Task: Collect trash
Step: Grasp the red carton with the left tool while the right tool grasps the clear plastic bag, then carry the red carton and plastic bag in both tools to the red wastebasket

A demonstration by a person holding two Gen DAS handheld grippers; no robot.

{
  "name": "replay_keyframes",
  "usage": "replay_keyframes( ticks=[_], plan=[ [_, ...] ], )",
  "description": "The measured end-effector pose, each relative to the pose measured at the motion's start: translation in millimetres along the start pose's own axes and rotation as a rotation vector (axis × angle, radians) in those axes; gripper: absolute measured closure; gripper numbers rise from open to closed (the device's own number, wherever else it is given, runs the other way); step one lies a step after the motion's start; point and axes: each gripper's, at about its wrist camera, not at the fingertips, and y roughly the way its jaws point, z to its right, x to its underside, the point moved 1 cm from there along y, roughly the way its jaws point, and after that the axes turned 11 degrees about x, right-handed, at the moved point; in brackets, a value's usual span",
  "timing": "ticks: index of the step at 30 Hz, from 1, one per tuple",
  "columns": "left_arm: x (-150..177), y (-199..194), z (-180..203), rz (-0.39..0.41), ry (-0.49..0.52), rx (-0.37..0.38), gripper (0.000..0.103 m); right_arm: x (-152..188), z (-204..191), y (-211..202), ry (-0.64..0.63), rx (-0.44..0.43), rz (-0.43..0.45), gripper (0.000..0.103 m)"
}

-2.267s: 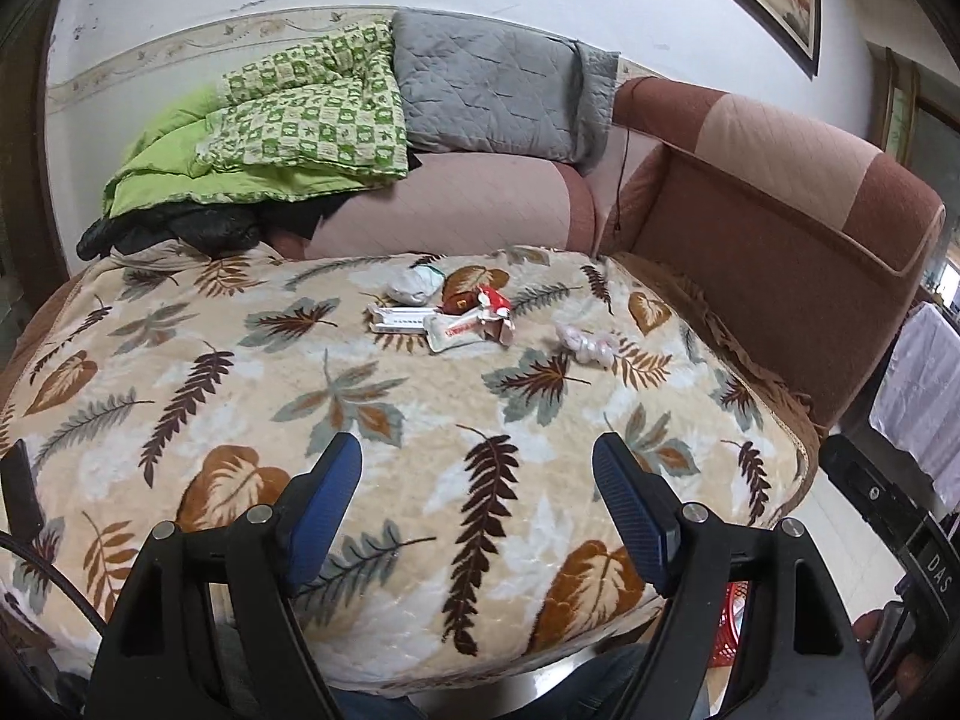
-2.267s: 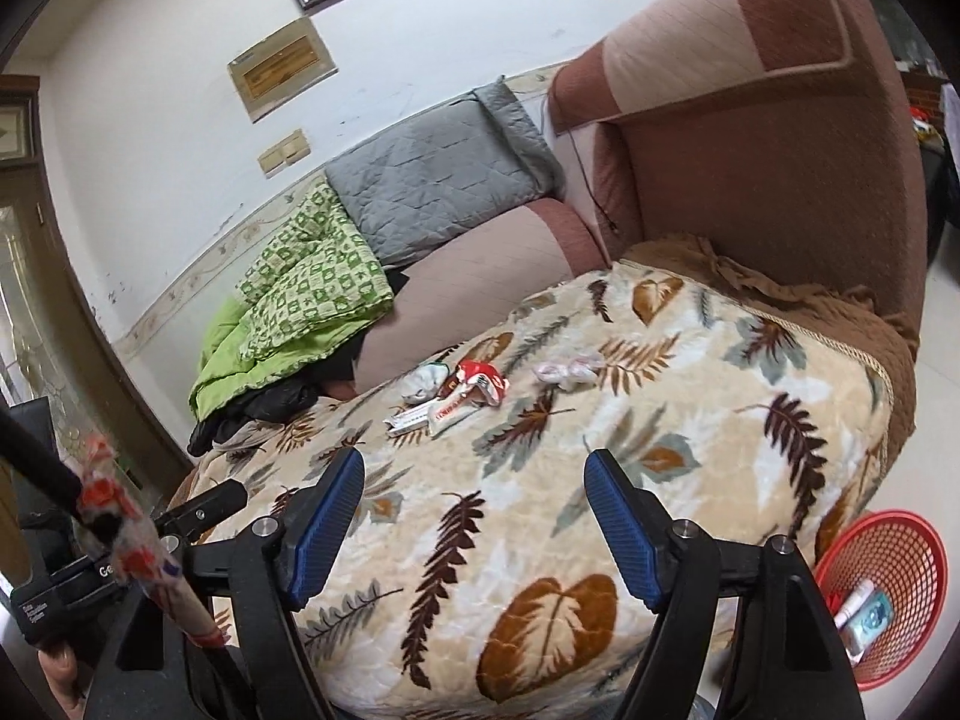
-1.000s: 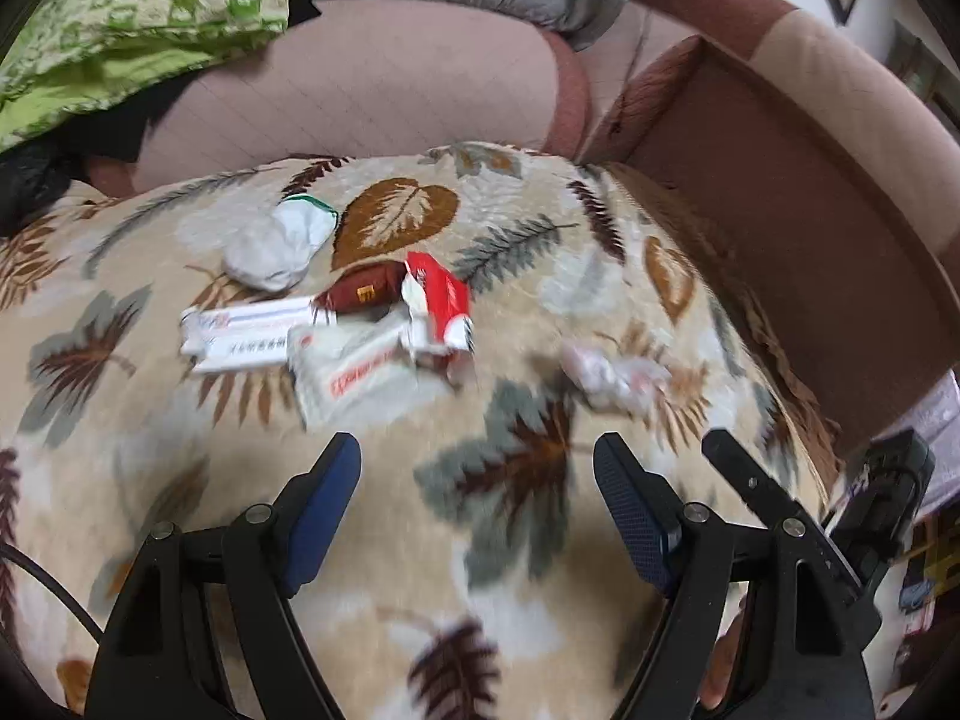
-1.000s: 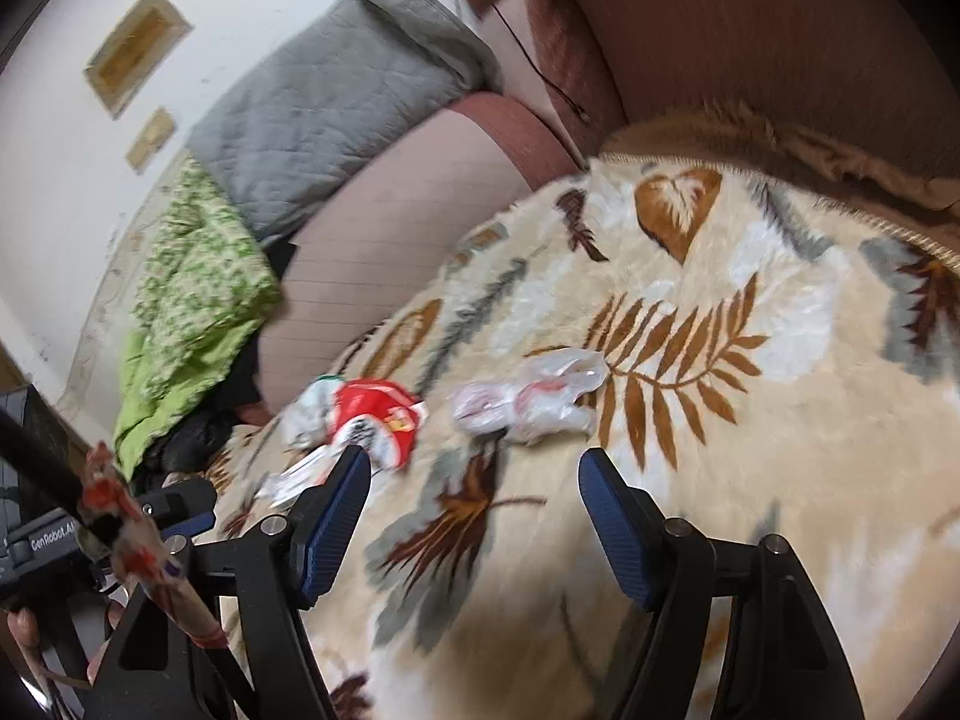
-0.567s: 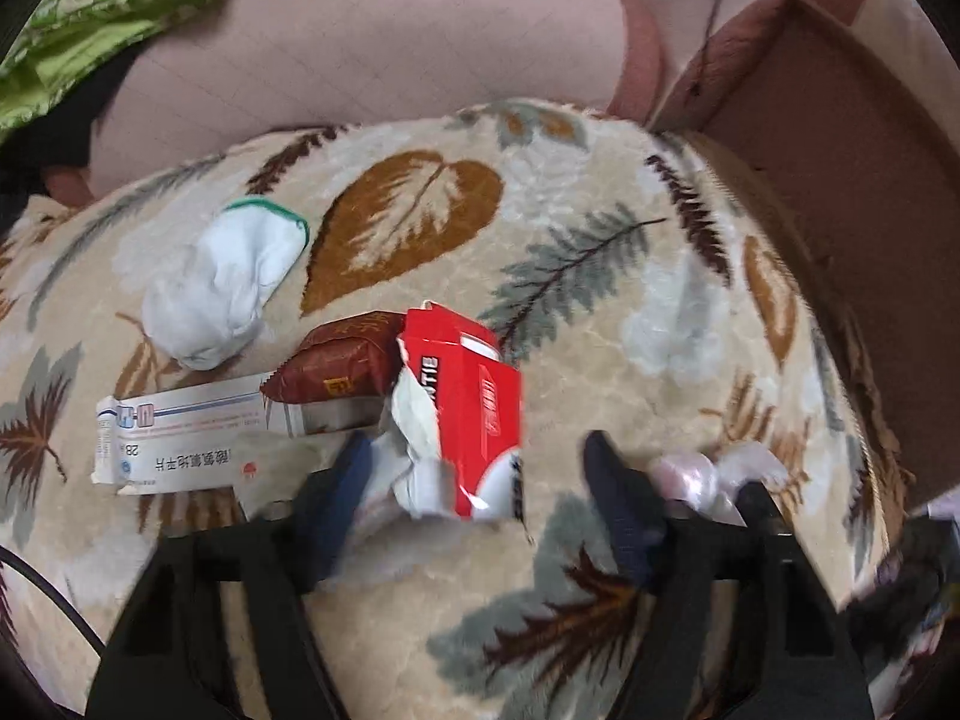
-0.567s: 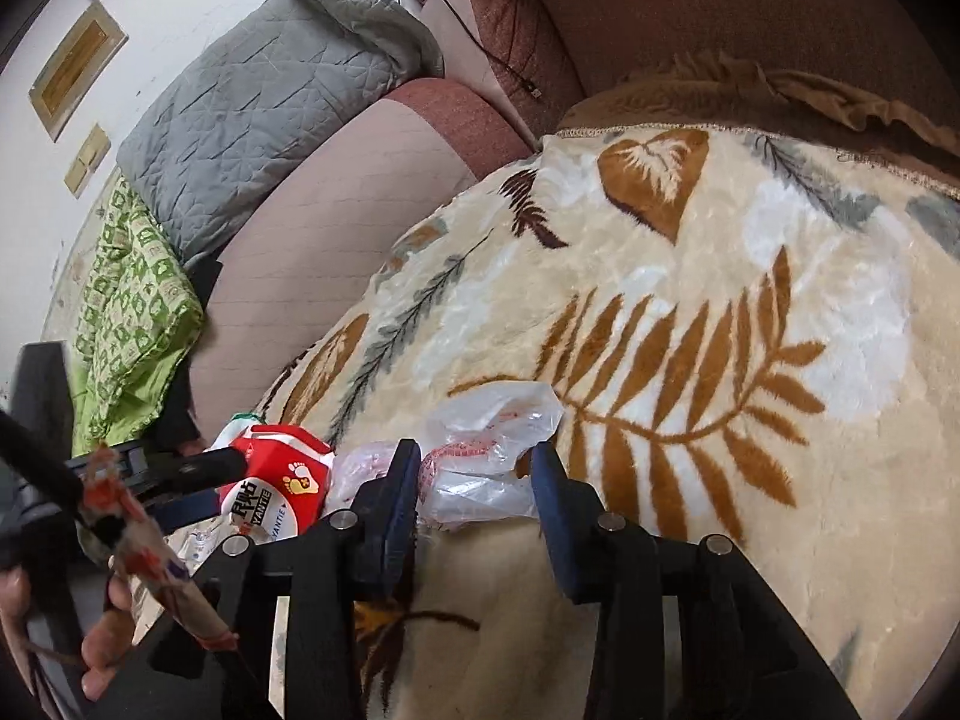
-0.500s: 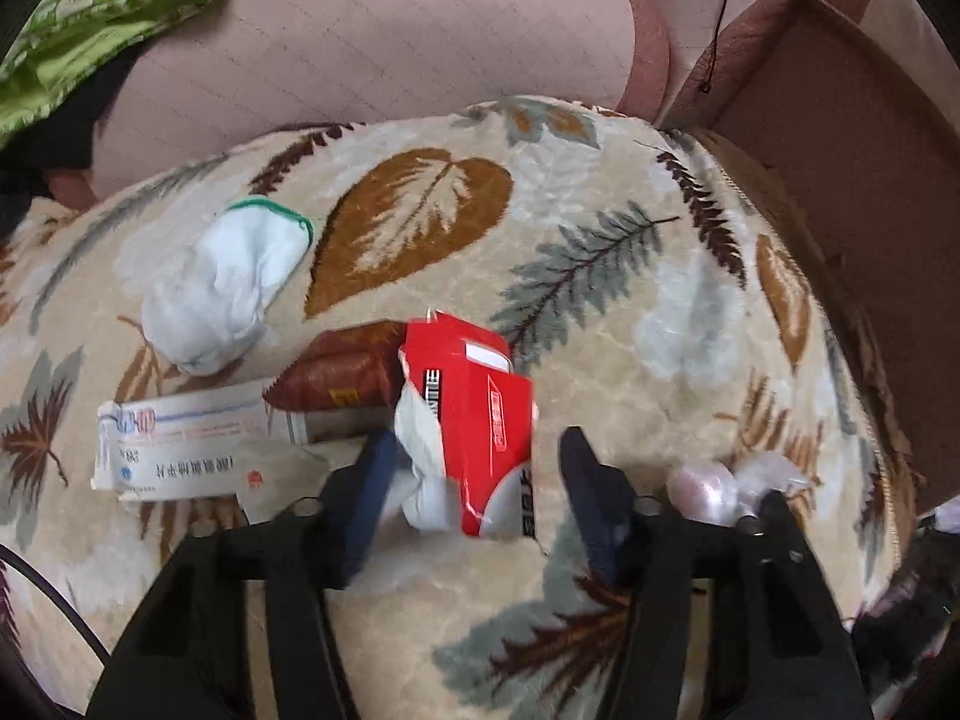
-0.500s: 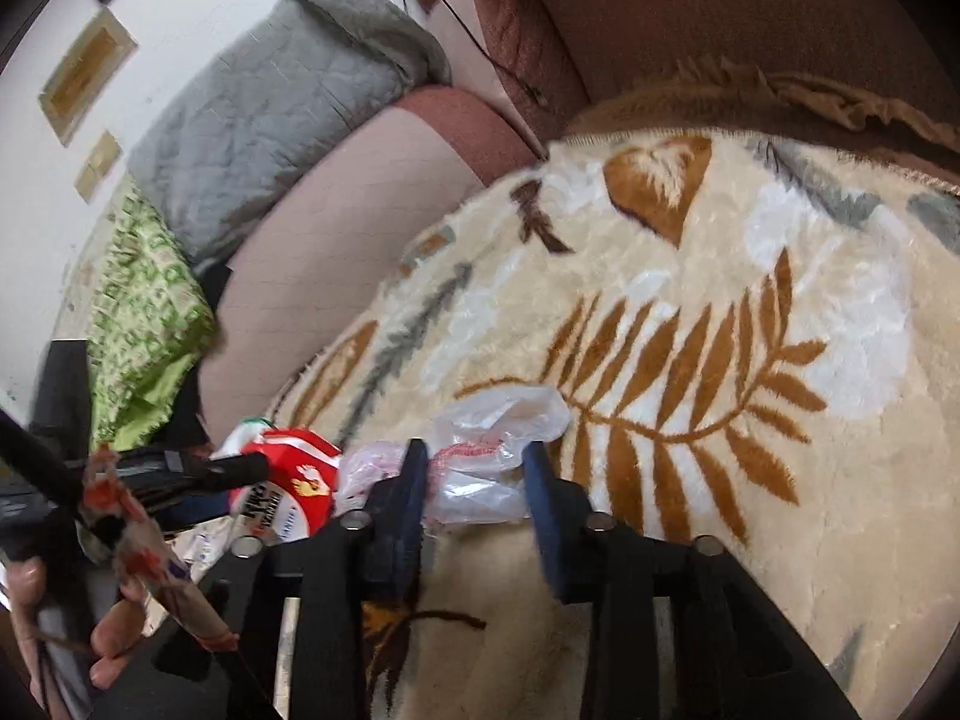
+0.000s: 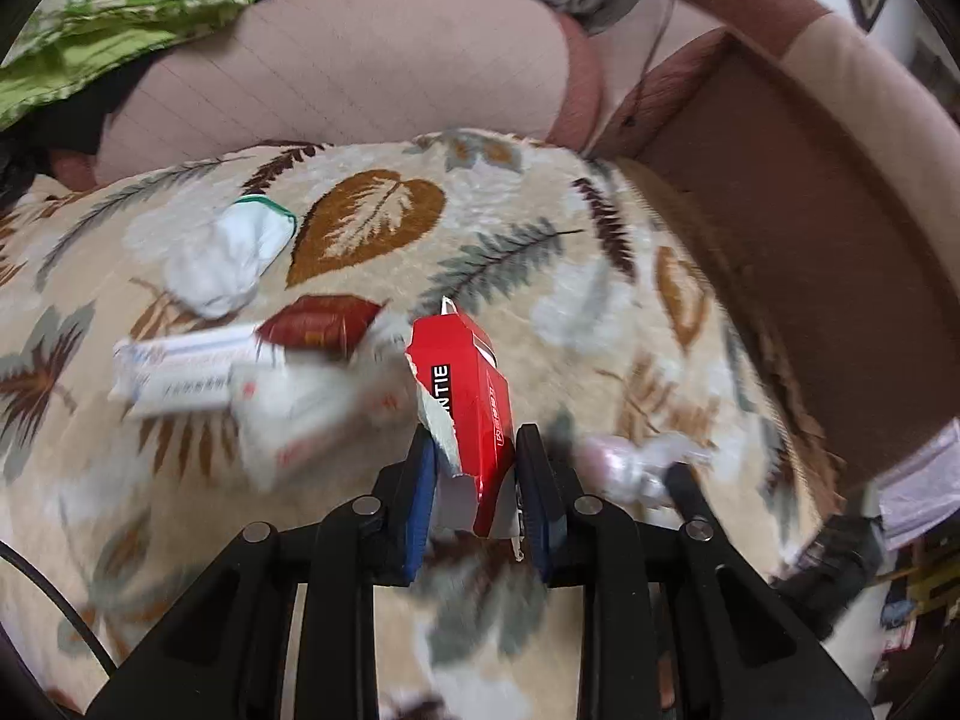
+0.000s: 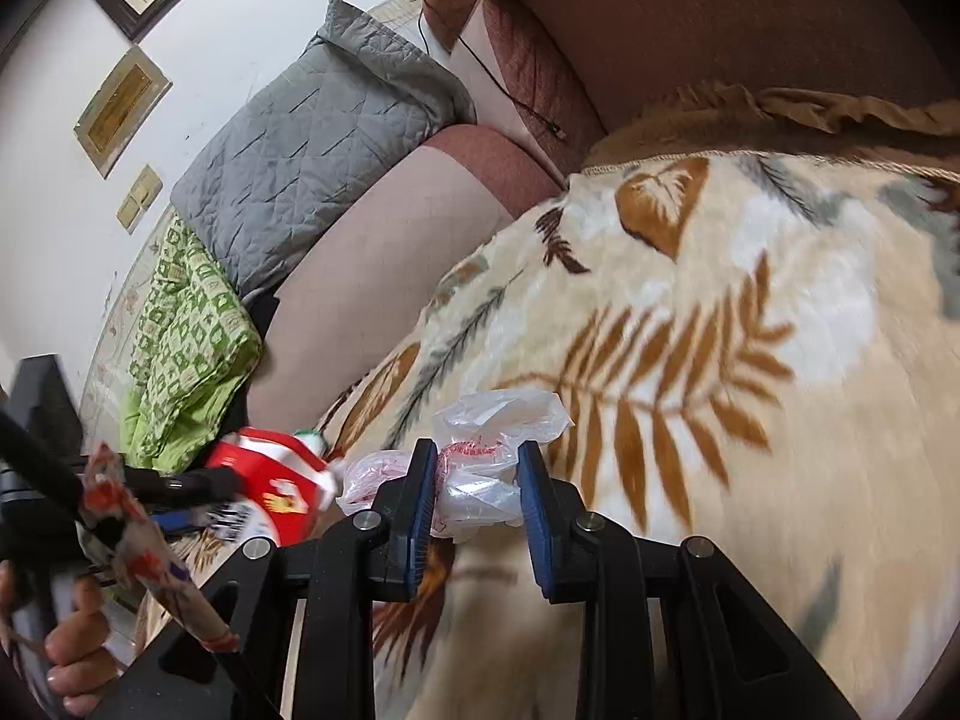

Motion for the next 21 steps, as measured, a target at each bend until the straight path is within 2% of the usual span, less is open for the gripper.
replay_keyframes(
  ticks=[4, 9, 14, 21],
  plan=[
    [42.2, -49.9, 12.8, 0.025, -0.005, 0.038, 0.078, 15.3, -7.6, -47.2, -0.005, -0.025, -0.009, 0.074],
    [120.1, -118.2, 34.1, 0.076, -0.015, 0.043, 0.078, 44.0, -25.6, -142.6, -0.044, -0.05, 0.025, 0.074],
    [190.2, -185.3, 67.1, 0.164, -0.001, 0.042, 0.078, 73.8, -45.2, -235.7, -0.111, -0.055, 0.077, 0.074],
    [250.5, -242.9, 107.7, 0.244, 0.05, -0.041, 0.077, 92.8, -53.6, -327.4, -0.183, -0.014, 0.152, 0.074]
  ],
)
